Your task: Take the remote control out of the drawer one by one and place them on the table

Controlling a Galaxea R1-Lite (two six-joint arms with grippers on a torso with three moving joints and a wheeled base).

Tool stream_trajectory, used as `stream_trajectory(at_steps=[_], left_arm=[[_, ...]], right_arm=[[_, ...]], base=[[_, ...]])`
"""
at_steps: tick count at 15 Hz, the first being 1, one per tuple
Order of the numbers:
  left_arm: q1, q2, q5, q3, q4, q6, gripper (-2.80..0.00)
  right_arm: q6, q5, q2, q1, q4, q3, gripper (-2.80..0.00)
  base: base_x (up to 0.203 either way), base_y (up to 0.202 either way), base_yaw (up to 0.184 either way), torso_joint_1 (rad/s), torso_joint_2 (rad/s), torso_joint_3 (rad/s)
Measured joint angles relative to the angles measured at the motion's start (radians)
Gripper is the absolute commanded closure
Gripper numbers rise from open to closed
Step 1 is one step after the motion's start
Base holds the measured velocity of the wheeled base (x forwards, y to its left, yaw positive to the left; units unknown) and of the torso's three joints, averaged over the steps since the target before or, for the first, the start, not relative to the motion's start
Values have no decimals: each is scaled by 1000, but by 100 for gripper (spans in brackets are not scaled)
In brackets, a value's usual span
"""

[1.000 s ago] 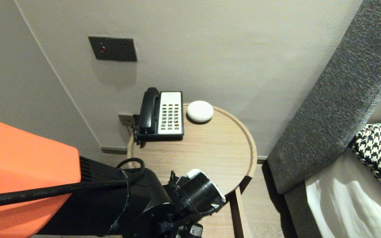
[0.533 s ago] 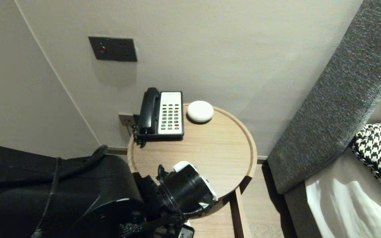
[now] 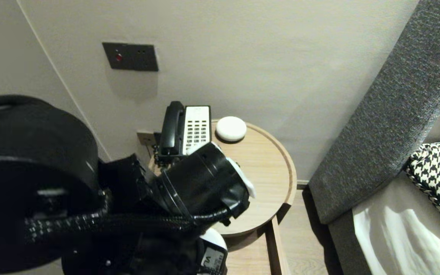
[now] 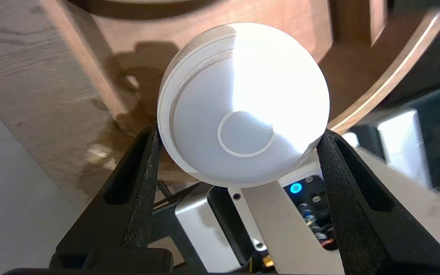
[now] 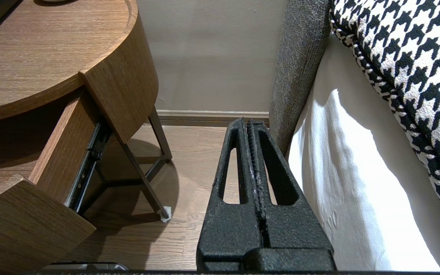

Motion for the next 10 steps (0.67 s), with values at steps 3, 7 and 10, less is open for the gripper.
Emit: stream_trajectory(at_steps=[3,7,10], left_arm=[[96,35,-2,-178,141,3,0],[220,155,-56,-383,255,10,0],[273,245,-63,-480,304,16,0]], right_arm=[[0,0,0,0,0,0,0],[0,0,0,0,0,0,0],[0,0,0,0,0,0,0]], base=[[0,0,0,0,0,0],[0,0,0,0,0,0],[0,0,0,0,0,0]])
